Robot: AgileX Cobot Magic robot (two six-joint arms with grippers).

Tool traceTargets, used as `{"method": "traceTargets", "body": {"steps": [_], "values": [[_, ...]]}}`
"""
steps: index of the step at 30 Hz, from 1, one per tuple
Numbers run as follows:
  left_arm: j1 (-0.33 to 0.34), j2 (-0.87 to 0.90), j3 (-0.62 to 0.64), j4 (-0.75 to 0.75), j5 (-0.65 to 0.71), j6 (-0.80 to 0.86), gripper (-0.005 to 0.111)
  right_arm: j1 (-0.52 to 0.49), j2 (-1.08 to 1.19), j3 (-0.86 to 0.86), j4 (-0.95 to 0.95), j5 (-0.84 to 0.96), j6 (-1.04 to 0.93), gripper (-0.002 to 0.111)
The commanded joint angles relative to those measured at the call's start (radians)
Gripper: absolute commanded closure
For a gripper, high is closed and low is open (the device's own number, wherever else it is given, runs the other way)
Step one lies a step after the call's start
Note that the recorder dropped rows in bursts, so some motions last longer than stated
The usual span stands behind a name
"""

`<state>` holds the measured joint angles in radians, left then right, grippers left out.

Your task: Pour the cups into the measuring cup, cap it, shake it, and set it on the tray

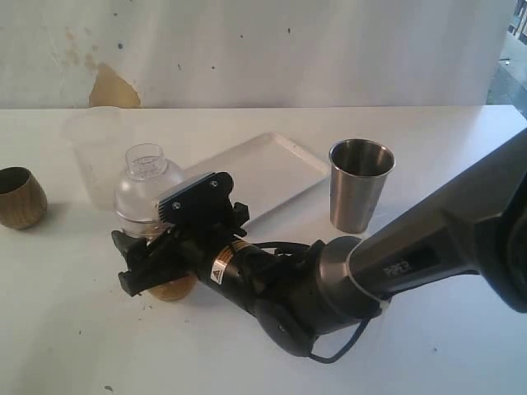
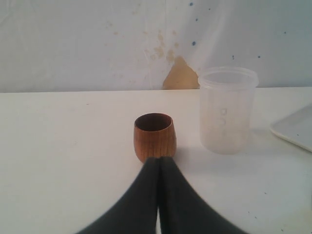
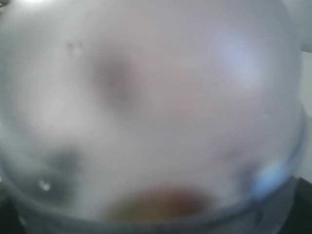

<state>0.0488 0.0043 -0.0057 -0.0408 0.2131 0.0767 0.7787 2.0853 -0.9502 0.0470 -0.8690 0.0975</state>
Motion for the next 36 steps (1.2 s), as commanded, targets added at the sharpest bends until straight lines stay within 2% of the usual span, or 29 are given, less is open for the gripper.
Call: {"method": "traceTargets", "body": {"steps": [1,4,6,7,17,21,23,25,27,28,30,31,32,33,34,35,36], "values": [[0.001,-0.004,0.006,0.003,-0.011,-0.002,0.107,-0.002,0.000,-0.005,0.011,-0.009,0.005,0.077],[0.001,-0.004,0.006,0.003,-0.011,-0.002,0.107,-0.002,-0.002,-0.005,0.001,-0.009,0.001,0.089],[0.001,-0.004,0.006,0.003,-0.011,-0.002,0.107,-0.002,-0.004,-0.005,0.001,-0.014,-0.006,0.106],[0.001,-0.004,0.006,0.003,-0.011,-0.002,0.107,-0.002,-0.008,-0.005,0.003,-0.014,-0.013,0.108],[0.001,-0.004,0.006,0.003,-0.011,-0.002,0.107,-0.002,-0.034,-0.005,0.037,-0.004,0.012,0.108],[0.001,-0.004,0.006,0.003,-0.011,-0.002,0.107,-0.002,-0.118,-0.005,0.032,0.021,0.010,0.108],[0.001,-0.004,0.006,0.003,-0.011,-0.002,0.107,-0.002,-0.173,-0.005,0.057,0.029,-0.063,0.108],[0.001,-0.004,0.006,0.003,-0.011,-0.002,0.107,-0.003,-0.222,-0.007,0.173,0.032,-0.190,0.108],[0.001,-0.004,0.006,0.003,-0.011,-0.002,0.107,-0.015,-0.257,-0.012,0.350,0.043,-0.145,0.108],[0.001,-0.004,0.006,0.003,-0.011,-0.002,0.107,-0.021,-0.262,-0.016,0.319,0.061,-0.098,0.108],[0.001,-0.004,0.006,0.003,-0.011,-0.002,0.107,-0.014,-0.268,-0.045,0.012,0.173,-0.035,0.108],[0.001,-0.004,0.006,0.003,-0.011,-0.002,0.107,0.003,-0.273,-0.066,-0.073,0.255,-0.048,0.108],[0.001,-0.004,0.006,0.003,-0.011,-0.002,0.107,0.022,-0.273,-0.092,-0.059,0.351,-0.120,0.108],[0.001,-0.004,0.006,0.003,-0.011,-0.002,0.107,0.022,-0.270,-0.110,0.078,0.388,-0.263,0.108],[0.001,-0.004,0.006,0.003,-0.011,-0.002,0.107,0.004,-0.267,-0.114,0.260,0.352,-0.364,0.108],[0.001,-0.004,0.006,0.003,-0.011,-0.002,0.107,-0.017,-0.267,-0.114,0.465,0.294,-0.365,0.108],[0.001,-0.004,0.006,0.003,-0.011,-0.002,0.107,-0.032,-0.267,-0.114,0.486,0.276,-0.261,0.108]]}}
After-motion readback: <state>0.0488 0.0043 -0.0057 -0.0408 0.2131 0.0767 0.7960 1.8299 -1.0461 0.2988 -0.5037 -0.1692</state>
